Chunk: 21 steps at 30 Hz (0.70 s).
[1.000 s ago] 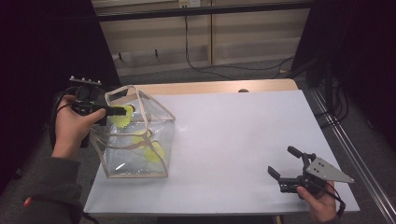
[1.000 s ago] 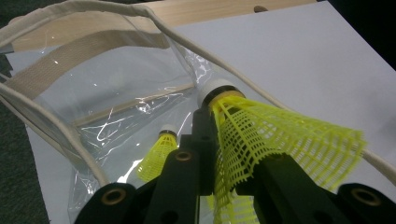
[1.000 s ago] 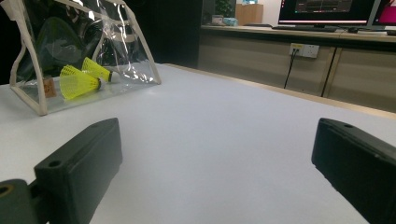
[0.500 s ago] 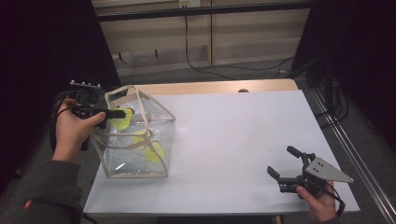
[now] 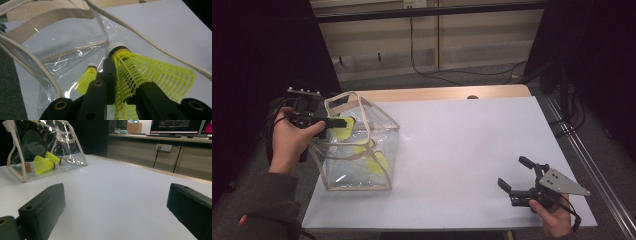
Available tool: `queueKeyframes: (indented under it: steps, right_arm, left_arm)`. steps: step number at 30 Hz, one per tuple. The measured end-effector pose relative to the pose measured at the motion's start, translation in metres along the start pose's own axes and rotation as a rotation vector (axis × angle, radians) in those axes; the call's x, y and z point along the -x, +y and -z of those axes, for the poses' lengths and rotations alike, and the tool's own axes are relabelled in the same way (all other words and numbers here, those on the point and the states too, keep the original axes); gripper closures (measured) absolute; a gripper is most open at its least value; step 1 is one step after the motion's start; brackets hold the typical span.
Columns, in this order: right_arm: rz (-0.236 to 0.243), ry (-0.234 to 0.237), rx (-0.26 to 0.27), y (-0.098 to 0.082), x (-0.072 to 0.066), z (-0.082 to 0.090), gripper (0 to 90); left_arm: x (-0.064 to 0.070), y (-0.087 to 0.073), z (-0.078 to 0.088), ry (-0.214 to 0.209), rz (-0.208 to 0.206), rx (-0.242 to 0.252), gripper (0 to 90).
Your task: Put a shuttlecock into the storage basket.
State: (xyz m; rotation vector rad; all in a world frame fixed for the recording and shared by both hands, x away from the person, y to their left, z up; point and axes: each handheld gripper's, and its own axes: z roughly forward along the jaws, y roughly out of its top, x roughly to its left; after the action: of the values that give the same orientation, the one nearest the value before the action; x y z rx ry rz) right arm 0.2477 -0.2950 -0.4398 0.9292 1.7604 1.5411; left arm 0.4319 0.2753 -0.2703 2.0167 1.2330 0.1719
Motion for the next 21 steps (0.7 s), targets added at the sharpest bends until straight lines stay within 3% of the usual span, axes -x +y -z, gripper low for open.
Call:
queueKeyframes:
  steps: [21]
  right_arm:
    - [-0.001,0.001,0.0,0.0005,-0.0013,0.0001,1.6]
  left_arm:
    - [-0.0041,-0.0058,0.0003,0.005,-0.003,-0.014,82.6]
